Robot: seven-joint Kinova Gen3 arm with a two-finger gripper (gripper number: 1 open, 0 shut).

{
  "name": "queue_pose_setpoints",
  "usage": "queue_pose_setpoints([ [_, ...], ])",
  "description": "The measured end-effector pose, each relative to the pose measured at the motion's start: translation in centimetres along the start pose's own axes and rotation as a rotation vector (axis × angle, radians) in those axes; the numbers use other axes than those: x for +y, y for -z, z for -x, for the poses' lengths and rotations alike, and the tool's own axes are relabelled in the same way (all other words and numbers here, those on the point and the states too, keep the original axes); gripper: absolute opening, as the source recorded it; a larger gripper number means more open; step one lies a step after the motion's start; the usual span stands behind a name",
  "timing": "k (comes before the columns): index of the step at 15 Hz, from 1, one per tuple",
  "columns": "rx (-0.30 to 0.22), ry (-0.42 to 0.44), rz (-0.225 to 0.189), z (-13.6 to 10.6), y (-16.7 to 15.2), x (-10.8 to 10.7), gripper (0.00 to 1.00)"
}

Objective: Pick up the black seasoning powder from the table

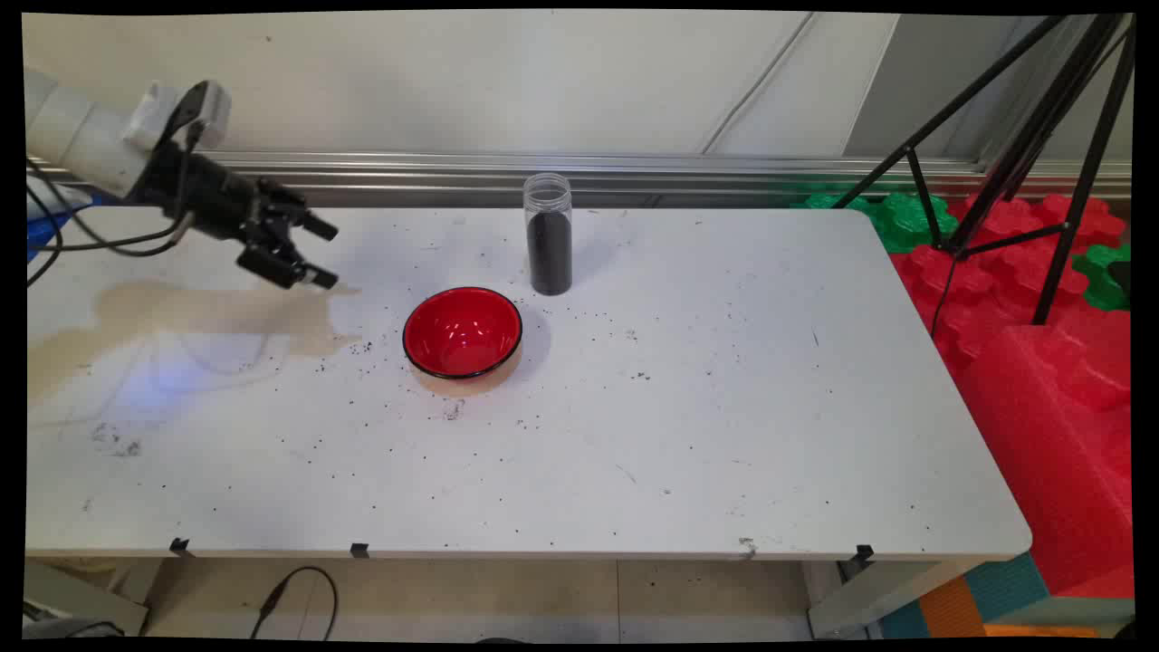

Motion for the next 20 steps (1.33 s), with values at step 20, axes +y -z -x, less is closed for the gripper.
queue_pose_setpoints([
  [20,0.158,-0.105,0.02,-7.2,-7.7,-6.3,1.0],
])
